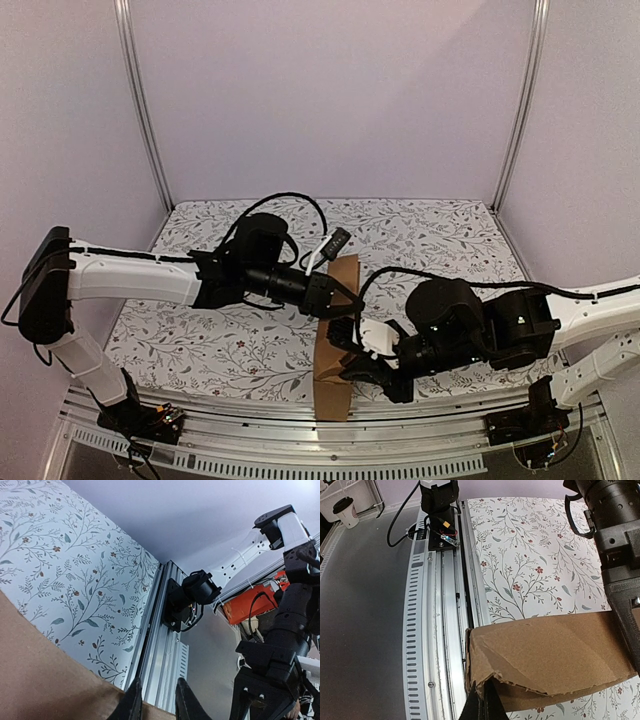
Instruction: Fold the paper box
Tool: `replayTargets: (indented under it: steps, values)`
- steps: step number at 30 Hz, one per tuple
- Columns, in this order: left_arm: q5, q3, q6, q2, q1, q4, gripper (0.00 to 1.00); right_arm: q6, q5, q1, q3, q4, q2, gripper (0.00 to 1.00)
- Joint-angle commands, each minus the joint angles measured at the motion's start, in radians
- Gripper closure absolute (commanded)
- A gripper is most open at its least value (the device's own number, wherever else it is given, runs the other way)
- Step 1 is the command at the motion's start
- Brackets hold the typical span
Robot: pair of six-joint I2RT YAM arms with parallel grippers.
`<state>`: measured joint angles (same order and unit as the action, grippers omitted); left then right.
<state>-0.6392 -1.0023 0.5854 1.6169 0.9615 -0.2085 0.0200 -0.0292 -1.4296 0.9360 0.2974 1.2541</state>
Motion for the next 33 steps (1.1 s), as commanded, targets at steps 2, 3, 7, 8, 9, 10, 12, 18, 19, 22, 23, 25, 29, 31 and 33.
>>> replayTargets:
  steps: [2, 3, 7, 8, 9, 10, 12, 18, 19, 22, 23, 25, 29, 31, 33]
  values:
    - [0.075, 0.056, 0.006, 0.084, -0.004, 0.184, 0.78, 0.015, -0.065, -0.069, 0.052, 0.051, 0.015, 1.00]
    - [0.075, 0.056, 0.007, 0.085, -0.004, 0.182, 0.78, 0.015, -0.063, -0.075, 0.054, 0.057, 0.019, 1.00]
    - [0.075, 0.056, 0.011, 0.091, -0.006, 0.180, 0.78, 0.026, -0.062, -0.094, 0.058, 0.064, 0.030, 1.00]
    - [0.074, 0.056, 0.013, 0.094, -0.006, 0.179, 0.78, 0.029, -0.059, -0.100, 0.062, 0.066, 0.032, 1.00]
    - [0.074, 0.056, 0.013, 0.095, -0.006, 0.177, 0.78, 0.029, -0.058, -0.106, 0.065, 0.068, 0.033, 1.00]
    - [0.072, 0.056, 0.014, 0.098, -0.006, 0.176, 0.79, 0.029, -0.057, -0.111, 0.069, 0.070, 0.036, 1.00]
    - [0.072, 0.056, 0.018, 0.101, -0.006, 0.171, 0.79, 0.029, -0.053, -0.119, 0.078, 0.076, 0.039, 1.00]
    - [0.078, 0.066, 0.025, 0.103, -0.006, 0.169, 0.80, 0.026, -0.056, -0.138, 0.099, 0.084, 0.052, 1.00]
    - [0.079, 0.067, 0.026, 0.104, -0.006, 0.169, 0.80, 0.027, -0.059, -0.139, 0.101, 0.085, 0.056, 1.00]
    - [0.079, 0.072, 0.029, 0.105, -0.006, 0.167, 0.80, 0.030, -0.067, -0.144, 0.106, 0.087, 0.067, 1.00]
    - [0.080, 0.073, 0.030, 0.106, -0.006, 0.167, 0.80, 0.032, -0.068, -0.148, 0.108, 0.089, 0.072, 1.00]
    - [0.081, 0.074, 0.033, 0.110, -0.006, 0.165, 0.80, 0.032, -0.070, -0.154, 0.114, 0.092, 0.076, 1.00]
    - [0.080, 0.074, 0.035, 0.116, -0.006, 0.163, 0.81, 0.039, -0.082, -0.162, 0.121, 0.095, 0.083, 1.00]
    - [0.078, 0.076, 0.038, 0.118, -0.006, 0.160, 0.81, 0.046, -0.085, -0.166, 0.125, 0.100, 0.088, 1.00]
    - [0.077, 0.076, 0.040, 0.121, -0.005, 0.158, 0.81, 0.055, -0.092, -0.167, 0.127, 0.101, 0.091, 1.00]
